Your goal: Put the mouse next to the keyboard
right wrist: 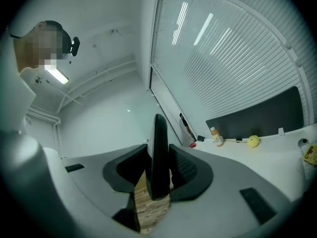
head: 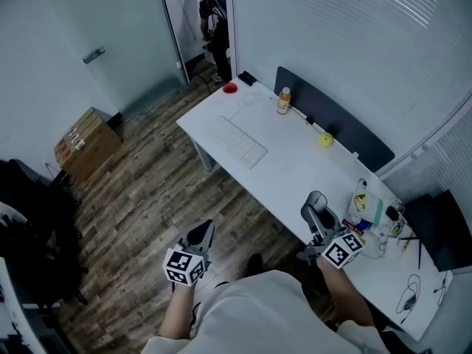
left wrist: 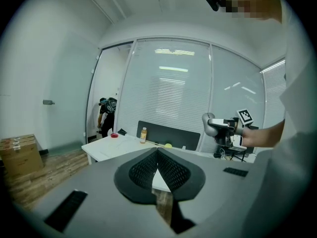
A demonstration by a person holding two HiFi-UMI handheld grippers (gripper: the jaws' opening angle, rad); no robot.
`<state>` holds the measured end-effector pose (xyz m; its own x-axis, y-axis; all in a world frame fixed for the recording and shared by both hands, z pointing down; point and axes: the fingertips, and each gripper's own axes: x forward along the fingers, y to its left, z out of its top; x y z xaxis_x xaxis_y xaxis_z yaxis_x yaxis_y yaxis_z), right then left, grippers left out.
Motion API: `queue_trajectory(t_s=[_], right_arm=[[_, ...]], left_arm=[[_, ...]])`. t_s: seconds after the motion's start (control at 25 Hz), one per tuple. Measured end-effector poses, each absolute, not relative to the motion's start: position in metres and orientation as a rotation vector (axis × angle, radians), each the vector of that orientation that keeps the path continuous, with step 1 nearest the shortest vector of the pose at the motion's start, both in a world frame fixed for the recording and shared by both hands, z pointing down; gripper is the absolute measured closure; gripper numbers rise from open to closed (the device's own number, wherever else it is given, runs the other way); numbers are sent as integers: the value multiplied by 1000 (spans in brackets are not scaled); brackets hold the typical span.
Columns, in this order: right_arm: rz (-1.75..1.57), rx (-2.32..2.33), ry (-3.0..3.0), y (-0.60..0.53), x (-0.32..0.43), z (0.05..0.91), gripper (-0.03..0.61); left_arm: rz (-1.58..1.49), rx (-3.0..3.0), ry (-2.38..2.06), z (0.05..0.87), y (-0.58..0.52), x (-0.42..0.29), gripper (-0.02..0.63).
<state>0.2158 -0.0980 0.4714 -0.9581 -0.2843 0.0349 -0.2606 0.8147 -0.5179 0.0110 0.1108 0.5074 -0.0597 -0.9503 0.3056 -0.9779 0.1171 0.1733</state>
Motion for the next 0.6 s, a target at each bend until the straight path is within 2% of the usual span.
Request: queue_trajectory(t_s=[0.6], right_arm=[[-917, -342, 2969, -151, 171, 497, 426]], left_arm=[[141, 1812, -2096, 513, 61, -10, 595]])
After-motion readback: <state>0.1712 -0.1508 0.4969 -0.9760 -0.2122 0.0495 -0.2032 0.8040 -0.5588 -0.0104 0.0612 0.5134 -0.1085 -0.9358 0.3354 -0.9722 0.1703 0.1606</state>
